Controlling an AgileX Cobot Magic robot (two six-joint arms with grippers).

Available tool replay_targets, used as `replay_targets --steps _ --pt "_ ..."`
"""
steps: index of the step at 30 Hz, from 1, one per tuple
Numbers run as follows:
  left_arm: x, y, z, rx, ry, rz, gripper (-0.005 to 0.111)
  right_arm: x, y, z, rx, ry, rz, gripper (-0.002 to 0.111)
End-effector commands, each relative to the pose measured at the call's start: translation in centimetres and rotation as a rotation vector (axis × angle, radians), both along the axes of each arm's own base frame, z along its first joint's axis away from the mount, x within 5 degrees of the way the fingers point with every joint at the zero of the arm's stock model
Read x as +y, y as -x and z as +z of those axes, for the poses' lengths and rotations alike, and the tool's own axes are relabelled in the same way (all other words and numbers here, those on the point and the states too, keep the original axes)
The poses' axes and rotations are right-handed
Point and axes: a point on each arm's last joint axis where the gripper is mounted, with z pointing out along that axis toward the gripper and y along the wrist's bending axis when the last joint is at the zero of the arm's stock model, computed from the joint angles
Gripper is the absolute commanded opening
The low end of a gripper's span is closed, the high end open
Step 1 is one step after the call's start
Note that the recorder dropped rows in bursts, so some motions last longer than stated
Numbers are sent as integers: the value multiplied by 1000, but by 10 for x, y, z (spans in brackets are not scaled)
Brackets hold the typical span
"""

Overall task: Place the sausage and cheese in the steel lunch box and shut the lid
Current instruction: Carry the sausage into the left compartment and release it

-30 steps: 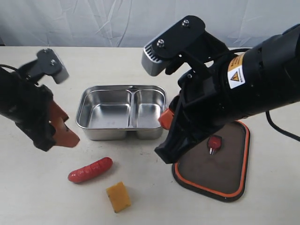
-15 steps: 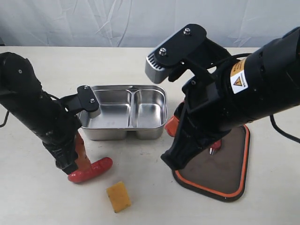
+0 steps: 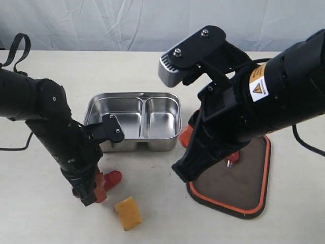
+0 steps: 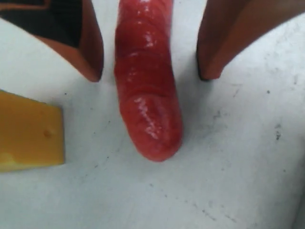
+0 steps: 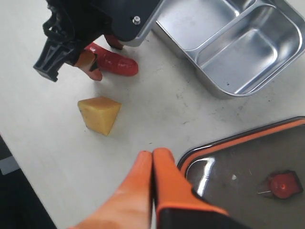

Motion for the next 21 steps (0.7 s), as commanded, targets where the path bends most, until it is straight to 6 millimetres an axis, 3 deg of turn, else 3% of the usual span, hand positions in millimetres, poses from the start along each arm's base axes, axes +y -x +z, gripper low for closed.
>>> replay_targets --steps 1,4,12,21 --pt "1 4 -4 39 -29 -12 30 -1 -1 3 -17 -6 -1 -1" --pt "2 6 -4 65 -47 -38 0 -1 -1 3 -21 -4 -1 -1" --pt "5 10 12 95 -76 -26 0 -1 -1 3 -22 -2 0 -1" --pt "9 9 60 -117 -9 23 0 -1 -2 3 -29 2 2 -1"
